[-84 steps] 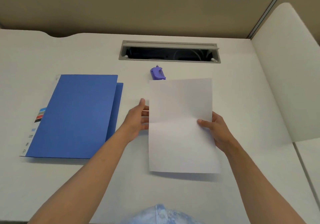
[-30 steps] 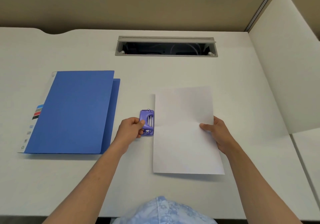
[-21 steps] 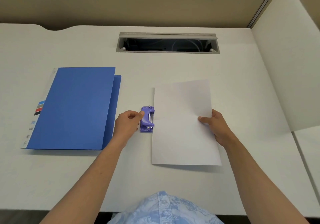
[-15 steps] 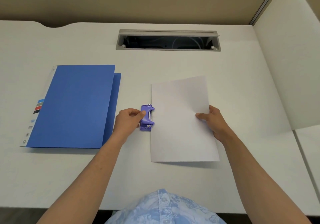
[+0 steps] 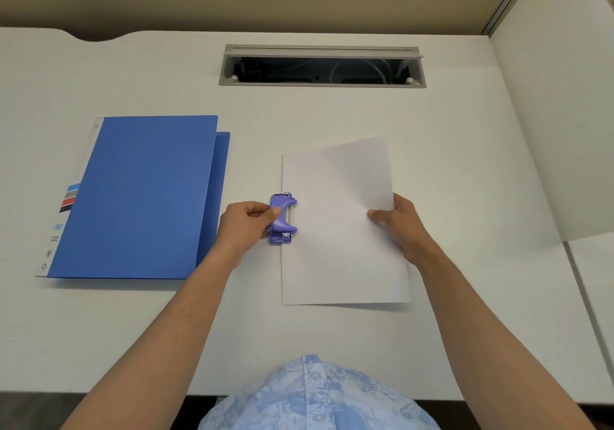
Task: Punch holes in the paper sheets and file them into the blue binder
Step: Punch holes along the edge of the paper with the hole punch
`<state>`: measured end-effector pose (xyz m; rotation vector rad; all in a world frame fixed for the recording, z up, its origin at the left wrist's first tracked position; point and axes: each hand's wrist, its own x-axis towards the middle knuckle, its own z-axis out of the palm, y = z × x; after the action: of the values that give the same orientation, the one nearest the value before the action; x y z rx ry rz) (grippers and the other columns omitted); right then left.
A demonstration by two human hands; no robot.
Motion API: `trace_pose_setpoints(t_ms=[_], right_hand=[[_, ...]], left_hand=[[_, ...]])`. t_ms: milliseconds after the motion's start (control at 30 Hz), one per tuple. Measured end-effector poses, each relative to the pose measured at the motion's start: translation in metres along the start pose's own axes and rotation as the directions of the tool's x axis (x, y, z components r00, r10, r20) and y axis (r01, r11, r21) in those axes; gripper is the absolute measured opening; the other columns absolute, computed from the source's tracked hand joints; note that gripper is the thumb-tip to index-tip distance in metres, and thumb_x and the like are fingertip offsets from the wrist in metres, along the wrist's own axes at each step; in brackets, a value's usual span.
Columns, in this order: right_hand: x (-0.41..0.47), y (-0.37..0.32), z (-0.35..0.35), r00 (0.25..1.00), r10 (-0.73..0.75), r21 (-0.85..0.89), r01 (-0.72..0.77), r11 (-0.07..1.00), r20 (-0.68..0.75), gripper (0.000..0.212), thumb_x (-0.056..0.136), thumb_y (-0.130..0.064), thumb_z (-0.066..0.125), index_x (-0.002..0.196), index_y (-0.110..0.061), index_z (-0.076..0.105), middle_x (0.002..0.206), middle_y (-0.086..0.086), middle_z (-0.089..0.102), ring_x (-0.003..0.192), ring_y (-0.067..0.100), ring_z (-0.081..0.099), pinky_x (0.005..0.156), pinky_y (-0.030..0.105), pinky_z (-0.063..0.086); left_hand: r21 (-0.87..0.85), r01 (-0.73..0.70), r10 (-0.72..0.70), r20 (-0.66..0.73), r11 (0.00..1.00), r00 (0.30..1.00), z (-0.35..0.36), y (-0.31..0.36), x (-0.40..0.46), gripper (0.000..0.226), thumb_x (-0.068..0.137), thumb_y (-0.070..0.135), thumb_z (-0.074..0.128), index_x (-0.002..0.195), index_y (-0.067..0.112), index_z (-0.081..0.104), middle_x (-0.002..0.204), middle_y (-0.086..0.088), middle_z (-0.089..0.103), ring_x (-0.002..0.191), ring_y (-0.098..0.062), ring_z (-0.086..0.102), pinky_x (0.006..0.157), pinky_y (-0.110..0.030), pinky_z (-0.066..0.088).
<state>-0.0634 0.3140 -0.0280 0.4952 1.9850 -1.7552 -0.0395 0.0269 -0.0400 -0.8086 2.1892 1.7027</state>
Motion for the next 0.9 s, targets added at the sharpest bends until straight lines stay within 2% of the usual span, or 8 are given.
trace_pose_setpoints(t_ms=[233,700,900], right_hand=[[0.0005,0.0007,-0.0006,1.0,-0.005,0.028,0.006,1.0,-0.004,0.029,0.086,0.003,0.059,0.103,-0.018,0.07,0.101,0.003,0.077,0.091,0.028,0.074,0.087,0.048,0.058],[0.0038,-0.0009,0.0009,1.0,-0.002,0.017,0.002,1.0,-0.003,0.03,0.085,0.002,0.059,0.105,-0.018,0.069,0.103,0.004,0.077,0.095,0.03,0.073,0.089,0.05,0.057],[0.0039,-0.0003,0.0015,1.0,-0.005,0.031,0.005,0.999,-0.02,0.029,0.084,0.002,0.059,0.103,-0.018,0.069,0.101,0.003,0.077,0.092,0.029,0.074,0.087,0.05,0.058]], left_hand=[[-0.018,0.017,-0.016,0.02,1.0,1.0,-0.001,-0.0003,0.0011,0.03,0.083,0.026,0.076,0.105,0.006,0.071,0.099,-0.008,0.074,0.088,-0.024,0.073,0.076,-0.029,0.059],[-0.022,0.039,-0.038,0.055,0.999,0.998,-0.0029,0.0008,0.0038,0.03,0.083,0.026,0.076,0.105,0.005,0.07,0.101,-0.009,0.074,0.085,-0.024,0.074,0.083,-0.034,0.059],[-0.022,0.037,-0.036,0.056,0.999,0.998,-0.0025,0.0018,0.0032,0.031,0.085,0.025,0.075,0.107,0.004,0.069,0.101,-0.009,0.074,0.087,-0.024,0.074,0.077,-0.027,0.058]])
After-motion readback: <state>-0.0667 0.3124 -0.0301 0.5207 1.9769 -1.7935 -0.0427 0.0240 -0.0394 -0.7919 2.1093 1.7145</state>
